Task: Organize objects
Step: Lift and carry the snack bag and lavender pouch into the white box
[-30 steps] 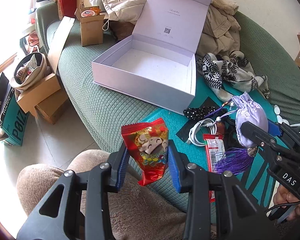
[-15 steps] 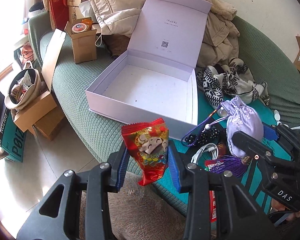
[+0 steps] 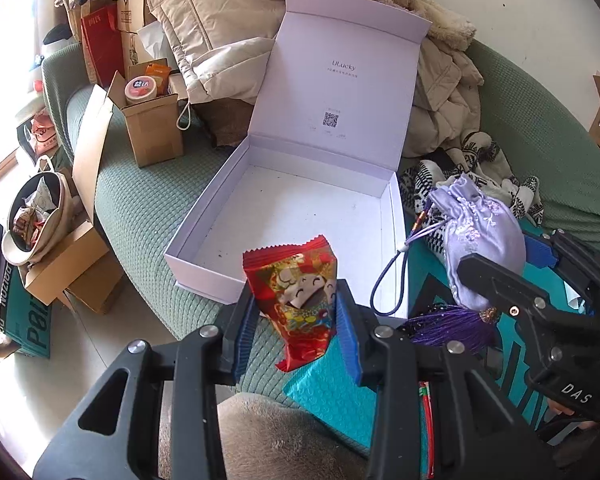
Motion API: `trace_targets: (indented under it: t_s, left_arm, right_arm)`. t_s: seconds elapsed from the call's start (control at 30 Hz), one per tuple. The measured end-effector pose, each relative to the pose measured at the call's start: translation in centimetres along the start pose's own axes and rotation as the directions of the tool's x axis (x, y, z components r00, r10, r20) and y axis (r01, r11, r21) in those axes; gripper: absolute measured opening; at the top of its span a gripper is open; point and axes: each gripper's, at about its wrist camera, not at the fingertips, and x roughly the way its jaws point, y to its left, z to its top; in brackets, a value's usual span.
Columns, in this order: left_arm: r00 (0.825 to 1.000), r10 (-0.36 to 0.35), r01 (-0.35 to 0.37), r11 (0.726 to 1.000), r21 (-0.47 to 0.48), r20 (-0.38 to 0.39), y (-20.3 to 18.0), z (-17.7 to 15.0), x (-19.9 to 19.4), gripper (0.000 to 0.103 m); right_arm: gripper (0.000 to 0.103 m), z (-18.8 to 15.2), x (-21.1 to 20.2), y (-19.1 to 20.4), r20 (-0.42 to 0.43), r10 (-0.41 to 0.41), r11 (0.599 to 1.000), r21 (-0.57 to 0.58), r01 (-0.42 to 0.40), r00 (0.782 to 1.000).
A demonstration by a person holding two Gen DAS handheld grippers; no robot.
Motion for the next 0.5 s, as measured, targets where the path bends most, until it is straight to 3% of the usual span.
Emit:
trace_targets:
  t_s: [0.5]
  left_arm:
    - [1.0,-0.008,0.007,0.999,0.046,0.008,1.0,6.2,4.8,0.035]
  right_arm:
    - [0.048,4.6,4.4,-1.7,0.03,-0.019,0.998,-0.053,0.021,0.999]
